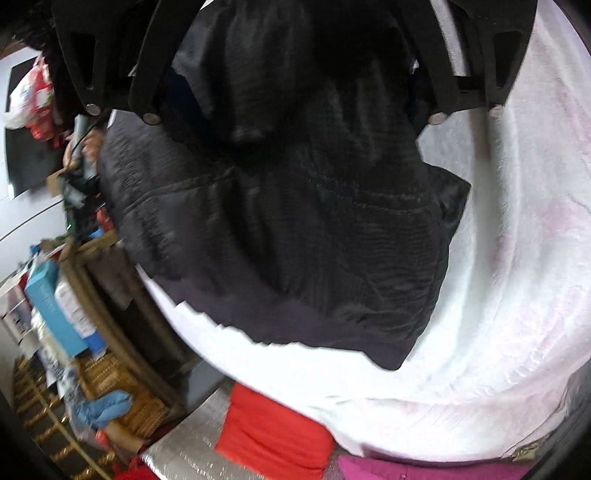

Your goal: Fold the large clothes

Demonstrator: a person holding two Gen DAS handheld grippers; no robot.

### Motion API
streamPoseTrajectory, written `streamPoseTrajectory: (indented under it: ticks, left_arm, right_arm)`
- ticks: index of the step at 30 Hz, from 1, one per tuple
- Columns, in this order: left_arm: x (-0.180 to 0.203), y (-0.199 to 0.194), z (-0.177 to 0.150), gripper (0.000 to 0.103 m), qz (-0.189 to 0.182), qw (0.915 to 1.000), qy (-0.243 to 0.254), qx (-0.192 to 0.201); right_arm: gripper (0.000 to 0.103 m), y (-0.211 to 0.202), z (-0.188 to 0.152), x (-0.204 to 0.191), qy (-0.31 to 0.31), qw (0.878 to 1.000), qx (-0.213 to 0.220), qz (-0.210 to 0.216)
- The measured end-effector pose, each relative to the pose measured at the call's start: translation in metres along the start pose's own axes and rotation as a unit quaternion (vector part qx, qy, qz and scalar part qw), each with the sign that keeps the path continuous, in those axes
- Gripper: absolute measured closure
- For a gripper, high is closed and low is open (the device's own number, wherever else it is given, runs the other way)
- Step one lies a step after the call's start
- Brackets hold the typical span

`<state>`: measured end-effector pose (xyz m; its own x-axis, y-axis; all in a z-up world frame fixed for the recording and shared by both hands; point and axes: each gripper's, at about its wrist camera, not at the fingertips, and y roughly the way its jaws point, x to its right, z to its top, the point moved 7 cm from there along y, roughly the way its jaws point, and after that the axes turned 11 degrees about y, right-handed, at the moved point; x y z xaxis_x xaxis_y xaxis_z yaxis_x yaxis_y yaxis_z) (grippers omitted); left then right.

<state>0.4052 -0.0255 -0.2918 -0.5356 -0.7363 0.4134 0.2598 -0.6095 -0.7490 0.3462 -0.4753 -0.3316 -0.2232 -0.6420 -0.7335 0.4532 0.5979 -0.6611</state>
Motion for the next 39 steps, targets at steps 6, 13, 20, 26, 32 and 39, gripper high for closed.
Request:
streamPoseTrajectory:
  ticks: [6, 13, 20, 26, 32, 39]
  left_arm:
    - [0.000, -0.005, 0.007, 0.075, 0.007, 0.9996, -0.010, 0.025]
    - [0.016, -0.041, 0.023, 0.083, 0.021, 0.9952, 0.009, 0.095]
    - [0.020, -0.088, 0.023, 0.084, 0.025, 0.9875, 0.023, 0.154]
    - [-0.023, -0.050, 0.009, 0.081, 0.083, 0.9932, -0.022, 0.079]
    - [-0.030, -0.023, 0.003, 0.054, 0.163, 0.9858, -0.002, 0.039]
    - [-0.034, -0.052, 0.000, 0.049, 0.199, 0.9780, -0.032, 0.052]
  right_arm:
    - [0.053, -0.010, -0.004, -0.018, -0.047, 0.998, 0.028, -0.030]
    - [0.063, -0.030, -0.010, -0.055, -0.100, 0.992, 0.074, -0.025]
    - [0.065, -0.048, -0.019, -0.091, -0.134, 0.985, 0.110, 0.009]
    - [0.065, -0.028, -0.016, -0.063, -0.104, 0.990, 0.091, -0.036]
    - [0.031, -0.010, -0.008, -0.010, -0.003, 0.996, 0.049, -0.079]
    - [0.030, -0.076, -0.002, -0.022, -0.009, 0.982, 0.157, -0.104]
